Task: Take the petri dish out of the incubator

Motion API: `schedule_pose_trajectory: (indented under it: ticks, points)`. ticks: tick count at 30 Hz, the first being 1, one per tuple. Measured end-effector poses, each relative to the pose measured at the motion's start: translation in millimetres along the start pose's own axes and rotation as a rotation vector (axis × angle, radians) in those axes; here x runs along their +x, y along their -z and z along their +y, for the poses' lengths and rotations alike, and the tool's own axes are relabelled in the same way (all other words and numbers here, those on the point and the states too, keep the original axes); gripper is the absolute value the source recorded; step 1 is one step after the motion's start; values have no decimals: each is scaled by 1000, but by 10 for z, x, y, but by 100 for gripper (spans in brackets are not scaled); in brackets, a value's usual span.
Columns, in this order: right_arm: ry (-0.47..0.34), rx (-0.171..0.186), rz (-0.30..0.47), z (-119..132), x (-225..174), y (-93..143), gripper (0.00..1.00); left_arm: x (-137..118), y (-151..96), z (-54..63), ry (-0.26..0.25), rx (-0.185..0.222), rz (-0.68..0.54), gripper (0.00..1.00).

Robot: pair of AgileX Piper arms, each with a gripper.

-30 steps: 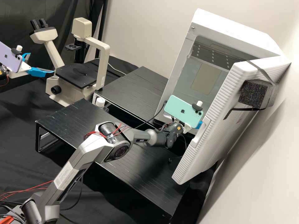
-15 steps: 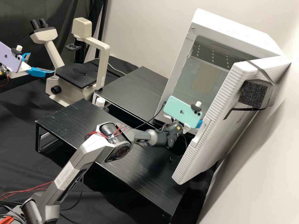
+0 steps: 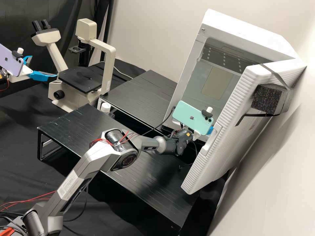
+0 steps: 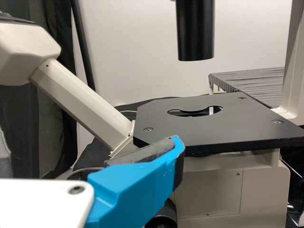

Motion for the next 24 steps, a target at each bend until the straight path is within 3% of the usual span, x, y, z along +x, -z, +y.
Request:
schedule_pose_trajectory:
  ticks: [5, 11, 13, 18, 24]
  points:
    - [7, 3, -1, -26, -20, -13, 0, 0, 0, 0, 0, 0, 0, 100]
    - [-12, 42, 31, -6, -232, 22, 0, 0, 0, 0, 0, 0, 0, 100]
    - [-31, 40, 39, 58, -371, 44, 0, 0, 0, 0, 0, 0, 0, 100]
    - [-81, 76, 46, 158, -706, 7, 0, 0, 0, 0, 0, 0, 0, 100]
    - [-140, 108, 140, 176, -1251, 96, 0, 0, 0, 0, 0, 0, 0, 100]
